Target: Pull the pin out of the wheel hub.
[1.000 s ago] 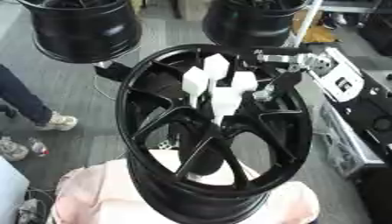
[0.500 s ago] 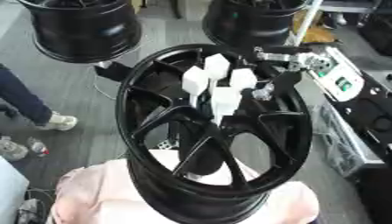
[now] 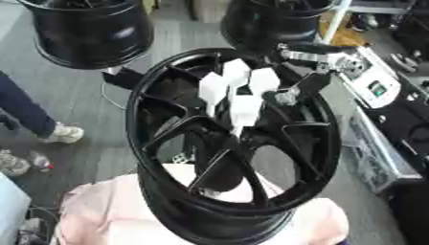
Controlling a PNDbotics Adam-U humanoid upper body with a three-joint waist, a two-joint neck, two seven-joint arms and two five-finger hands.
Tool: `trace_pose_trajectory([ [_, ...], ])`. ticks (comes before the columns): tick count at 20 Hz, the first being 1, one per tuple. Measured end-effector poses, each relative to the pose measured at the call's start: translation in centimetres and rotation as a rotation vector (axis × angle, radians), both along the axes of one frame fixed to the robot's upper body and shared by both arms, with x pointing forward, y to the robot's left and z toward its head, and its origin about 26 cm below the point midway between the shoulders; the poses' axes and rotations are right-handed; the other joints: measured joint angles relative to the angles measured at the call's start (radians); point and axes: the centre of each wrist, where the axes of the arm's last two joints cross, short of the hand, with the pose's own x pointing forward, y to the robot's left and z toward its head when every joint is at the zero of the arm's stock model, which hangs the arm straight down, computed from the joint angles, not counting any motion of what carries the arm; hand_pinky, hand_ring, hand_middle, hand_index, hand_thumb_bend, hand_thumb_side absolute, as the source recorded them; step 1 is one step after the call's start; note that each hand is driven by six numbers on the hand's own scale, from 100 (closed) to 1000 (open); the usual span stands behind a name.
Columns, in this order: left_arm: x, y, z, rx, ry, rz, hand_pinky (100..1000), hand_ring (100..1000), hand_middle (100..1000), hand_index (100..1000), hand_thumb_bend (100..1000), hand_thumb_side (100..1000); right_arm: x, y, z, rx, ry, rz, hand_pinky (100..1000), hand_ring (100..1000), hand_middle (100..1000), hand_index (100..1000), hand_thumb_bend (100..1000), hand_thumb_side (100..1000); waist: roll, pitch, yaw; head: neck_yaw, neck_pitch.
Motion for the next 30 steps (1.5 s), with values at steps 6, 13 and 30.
trace_pose_trajectory([
  [6, 0.0, 0.0, 0.0, 0.000, 0.001, 0.000, 707, 584, 606, 634, 264, 702, -1.1, -2.2, 4.1, 0.100, -0.103, -0.050, 692, 576, 399, 491, 100, 364, 0.000, 0.000, -0.009, 0.001, 0.000],
  [13, 0.0, 0.0, 0.0, 0.000, 0.000, 0.003, 707, 584, 606, 634, 265, 701, -3.9, -10.0, 5.3, 0.298, -0.206, -0.327, 666, 552, 392, 487, 100, 343, 0.004, 0.000, -0.023, 0.008, 0.000],
  [30, -0.1, 0.2, 0.0, -0.001, -0.007, 0.023, 706, 583, 606, 634, 265, 700, -20.5, -23.3, -23.7, 0.685, 0.139, -1.503, 748, 759, 851, 892, 355, 517, 0.023, 0.003, -0.054, 0.026, 0.000],
])
